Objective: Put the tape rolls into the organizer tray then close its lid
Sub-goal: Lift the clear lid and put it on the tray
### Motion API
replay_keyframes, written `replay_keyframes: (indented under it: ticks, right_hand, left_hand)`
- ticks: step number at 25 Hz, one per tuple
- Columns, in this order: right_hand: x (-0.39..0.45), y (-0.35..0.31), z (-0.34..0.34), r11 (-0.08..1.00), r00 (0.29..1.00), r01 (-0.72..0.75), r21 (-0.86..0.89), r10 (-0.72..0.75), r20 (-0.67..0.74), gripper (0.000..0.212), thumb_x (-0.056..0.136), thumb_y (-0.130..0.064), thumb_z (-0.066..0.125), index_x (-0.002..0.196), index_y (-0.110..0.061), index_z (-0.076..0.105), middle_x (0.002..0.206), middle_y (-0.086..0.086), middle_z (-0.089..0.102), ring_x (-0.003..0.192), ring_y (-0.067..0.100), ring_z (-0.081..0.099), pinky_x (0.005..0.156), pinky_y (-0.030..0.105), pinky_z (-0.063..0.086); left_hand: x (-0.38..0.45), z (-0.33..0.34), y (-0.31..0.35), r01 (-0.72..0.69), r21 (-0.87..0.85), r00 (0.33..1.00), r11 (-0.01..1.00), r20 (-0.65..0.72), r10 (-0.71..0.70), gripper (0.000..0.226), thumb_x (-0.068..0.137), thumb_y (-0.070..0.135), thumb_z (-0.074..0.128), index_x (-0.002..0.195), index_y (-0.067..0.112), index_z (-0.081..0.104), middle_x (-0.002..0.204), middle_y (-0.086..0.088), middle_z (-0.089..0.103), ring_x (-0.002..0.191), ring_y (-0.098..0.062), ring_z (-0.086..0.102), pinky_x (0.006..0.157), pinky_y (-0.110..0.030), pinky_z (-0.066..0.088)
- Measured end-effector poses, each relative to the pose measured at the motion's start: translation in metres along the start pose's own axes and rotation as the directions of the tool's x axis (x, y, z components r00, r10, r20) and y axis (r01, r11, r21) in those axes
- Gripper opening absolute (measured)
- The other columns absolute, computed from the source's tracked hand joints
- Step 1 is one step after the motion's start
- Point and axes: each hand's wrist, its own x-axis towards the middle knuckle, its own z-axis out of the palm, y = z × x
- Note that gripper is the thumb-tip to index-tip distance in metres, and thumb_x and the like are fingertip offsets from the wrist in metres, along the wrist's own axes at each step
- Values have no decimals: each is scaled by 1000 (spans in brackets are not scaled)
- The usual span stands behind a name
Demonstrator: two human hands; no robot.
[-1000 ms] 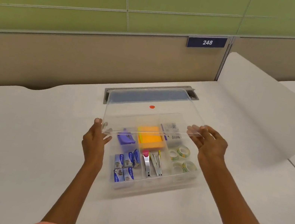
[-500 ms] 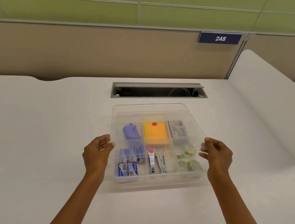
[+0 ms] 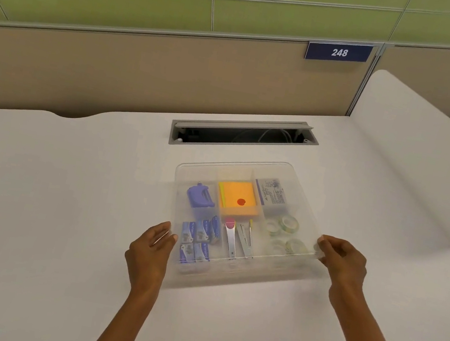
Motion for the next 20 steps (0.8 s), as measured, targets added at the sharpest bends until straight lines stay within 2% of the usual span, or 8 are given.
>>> replay_keyframes:
  ticks: [4, 6, 9, 12, 14, 17, 20]
  right_hand:
    - [-2, 6, -11, 993, 992, -27, 115, 12, 127, 19, 80, -10, 69, 98, -4, 68, 103, 20, 69, 97, 33, 65, 97, 43, 50]
    - [1, 4, -16, 975, 968, -121, 184, 75, 239, 22, 81, -8, 67, 102, 1, 66, 102, 20, 68, 94, 31, 65, 97, 42, 48]
    - [11, 2, -23, 928, 907, -315, 199, 232, 352, 21, 80, -6, 68, 98, 4, 66, 99, 16, 68, 88, 26, 65, 93, 41, 47]
    - [22, 2, -25, 903, 868, -397, 164, 311, 387, 16, 76, -5, 70, 90, 4, 68, 98, 17, 69, 89, 27, 66, 90, 41, 48]
    - [27, 4, -26, 898, 858, -412, 157, 324, 400, 17, 71, -5, 73, 86, 3, 69, 94, 17, 71, 88, 27, 67, 88, 41, 50]
    - [34, 5, -28, 903, 850, -404, 150, 310, 426, 21, 61, -10, 76, 79, 1, 73, 87, 15, 76, 79, 22, 73, 72, 33, 61]
    - [39, 10, -29, 899, 839, -410, 152, 307, 449, 28, 58, -10, 76, 82, 3, 72, 84, 14, 77, 74, 20, 74, 58, 25, 61]
  left_hand:
    - [-6, -2, -8, 21, -61, 999, 998, 26, -20, 29, 78, 16, 69, 107, 15, 66, 106, -5, 70, 94, -14, 64, 90, -30, 47]
    - [-6, 0, -12, 46, -98, 998, 994, 38, -43, 27, 81, 18, 66, 108, 20, 65, 105, -3, 69, 95, -17, 64, 88, -32, 49]
    - [-5, 7, -13, 71, -116, 997, 991, 37, -67, 17, 88, 21, 56, 104, 25, 61, 97, -1, 67, 86, -15, 62, 69, -25, 48]
    - [3, 16, -7, 136, -117, 991, 984, 5, -136, 8, 90, 28, 50, 95, 23, 55, 84, 8, 60, 77, -9, 56, 58, -18, 38]
    - [10, 21, -5, 151, -62, 988, 987, -2, -151, 23, 91, 40, 45, 93, 19, 53, 77, 10, 54, 70, -5, 51, 55, -17, 35]
    - [12, 26, -10, 91, 25, 996, 996, -15, -91, 39, 91, 45, 38, 90, 9, 54, 78, -2, 56, 65, -11, 51, 53, -18, 35]
    - [12, 29, -15, 36, 63, 997, 997, -69, -32, 41, 89, 45, 43, 90, 6, 57, 78, -7, 58, 66, -19, 54, 52, -18, 37]
